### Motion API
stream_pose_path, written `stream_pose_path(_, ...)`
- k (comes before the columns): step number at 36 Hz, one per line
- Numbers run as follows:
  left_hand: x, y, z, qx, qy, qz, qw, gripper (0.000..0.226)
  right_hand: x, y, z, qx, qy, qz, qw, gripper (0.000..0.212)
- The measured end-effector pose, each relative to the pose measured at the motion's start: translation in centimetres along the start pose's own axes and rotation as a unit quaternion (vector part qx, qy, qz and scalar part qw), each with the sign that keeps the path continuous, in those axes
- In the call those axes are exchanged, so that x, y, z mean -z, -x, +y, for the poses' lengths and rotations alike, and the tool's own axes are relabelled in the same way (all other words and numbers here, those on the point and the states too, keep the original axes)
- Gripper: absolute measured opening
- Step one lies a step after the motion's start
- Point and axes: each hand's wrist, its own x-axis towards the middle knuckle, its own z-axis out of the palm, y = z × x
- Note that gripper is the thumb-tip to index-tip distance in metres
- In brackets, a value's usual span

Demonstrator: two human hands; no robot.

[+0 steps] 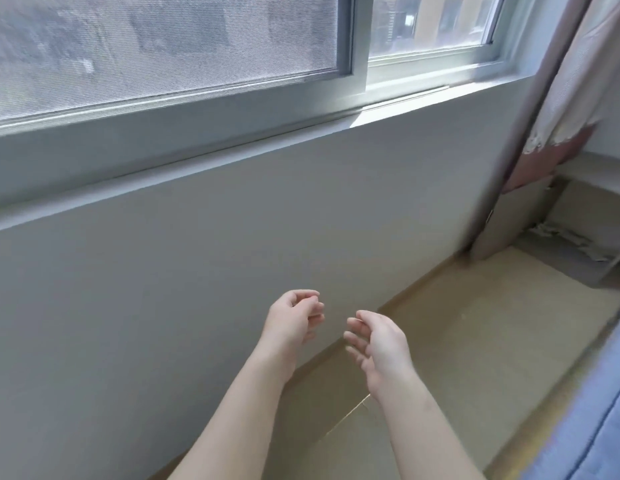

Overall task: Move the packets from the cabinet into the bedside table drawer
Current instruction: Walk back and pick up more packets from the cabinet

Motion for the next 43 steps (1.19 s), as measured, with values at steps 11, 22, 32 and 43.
stream_pose_path(11,-9.6,-18.3,4.8,0.017,-0.028,-0.099,0.995,0.014,0.7,-16.2,-8.1,0.006,-0.046,0.109,0.993,0.012)
stream_pose_path(22,-23.1,-31.9,9.0,0.041,-0.123,-0.243,0.961,0.014,4.0,-28.6,-16.7,0.011,-0.137,0.236,0.962,0.01)
stream_pose_path(32,-40.9,-38.9,8.7,0.056,-0.171,-0.336,0.925,0.014,16.2,-37.5,-23.7,0.021,-0.208,0.348,0.914,0.01)
stream_pose_path(43,-61.3,-47.0,13.5,0.066,-0.138,-0.311,0.938,0.012,29.0,-50.2,-39.2,0.031,-0.173,0.34,0.924,0.01)
